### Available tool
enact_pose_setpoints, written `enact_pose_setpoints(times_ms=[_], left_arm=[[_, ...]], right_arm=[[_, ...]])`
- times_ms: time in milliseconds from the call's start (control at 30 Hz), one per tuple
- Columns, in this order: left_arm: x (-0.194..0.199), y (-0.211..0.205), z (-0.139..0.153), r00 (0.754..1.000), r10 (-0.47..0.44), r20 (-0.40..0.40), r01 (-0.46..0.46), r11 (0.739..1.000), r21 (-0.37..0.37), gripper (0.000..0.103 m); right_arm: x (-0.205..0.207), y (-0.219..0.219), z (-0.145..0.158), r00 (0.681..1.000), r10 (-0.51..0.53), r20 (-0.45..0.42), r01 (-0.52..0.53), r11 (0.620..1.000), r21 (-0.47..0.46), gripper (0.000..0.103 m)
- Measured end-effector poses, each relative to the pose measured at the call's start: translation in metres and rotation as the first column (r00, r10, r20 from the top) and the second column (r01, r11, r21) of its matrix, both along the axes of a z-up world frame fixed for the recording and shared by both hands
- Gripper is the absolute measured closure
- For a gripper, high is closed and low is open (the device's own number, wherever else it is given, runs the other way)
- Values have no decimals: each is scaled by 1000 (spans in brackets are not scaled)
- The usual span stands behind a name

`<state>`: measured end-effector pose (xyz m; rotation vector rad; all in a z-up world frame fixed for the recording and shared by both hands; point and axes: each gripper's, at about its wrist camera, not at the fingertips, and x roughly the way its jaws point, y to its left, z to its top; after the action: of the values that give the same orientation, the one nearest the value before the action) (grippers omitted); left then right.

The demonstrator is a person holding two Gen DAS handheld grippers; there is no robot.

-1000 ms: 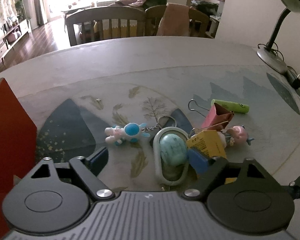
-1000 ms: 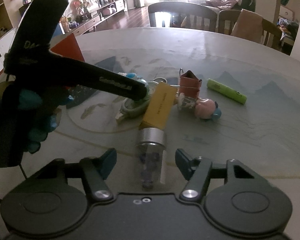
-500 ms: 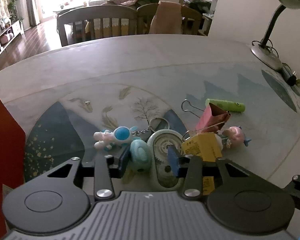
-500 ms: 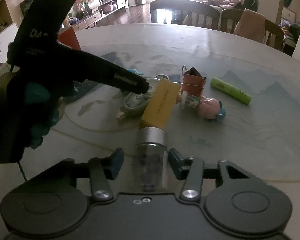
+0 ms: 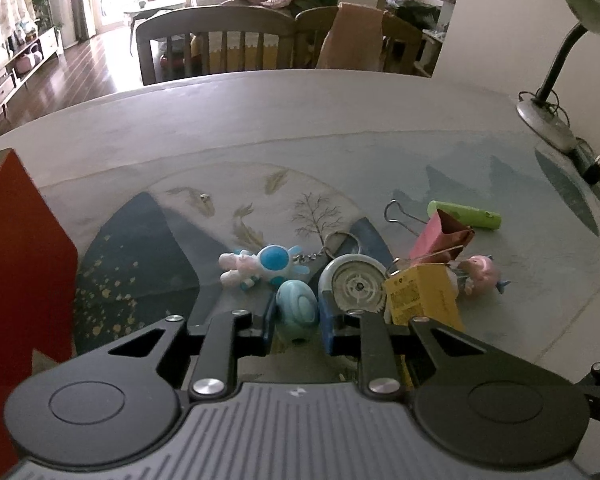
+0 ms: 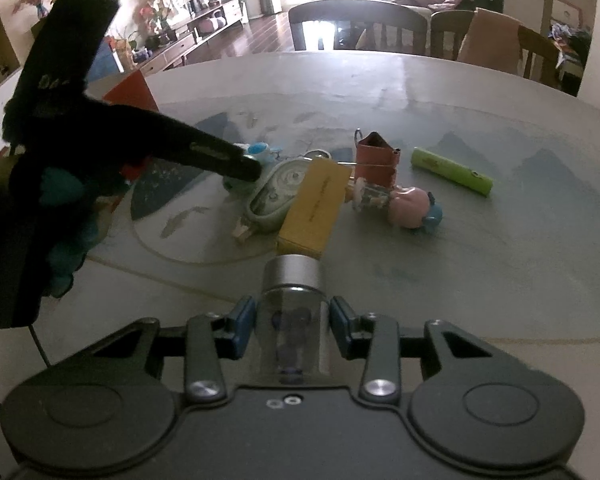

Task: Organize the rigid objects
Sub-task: 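Grasp the teal ball with the left tool while the right tool grasps the clear bead vial, then carry the teal ball and bead vial over the shoebox with both tools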

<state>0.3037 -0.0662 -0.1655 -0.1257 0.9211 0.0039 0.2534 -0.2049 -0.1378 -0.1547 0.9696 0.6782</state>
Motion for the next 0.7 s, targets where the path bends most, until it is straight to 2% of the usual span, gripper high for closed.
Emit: enact_pose_setpoints(times_ms=[367,700], left_arm=[[-42,10,36,999,11,32,-9,996,-85,81],[-86,25,80,996,0,90,9,995,-99,81]], right_arm=[[-19,-9,36,1000,-30,5,29,998,51,63],[-43,5,81,998,-16,52,11,994,105,63]])
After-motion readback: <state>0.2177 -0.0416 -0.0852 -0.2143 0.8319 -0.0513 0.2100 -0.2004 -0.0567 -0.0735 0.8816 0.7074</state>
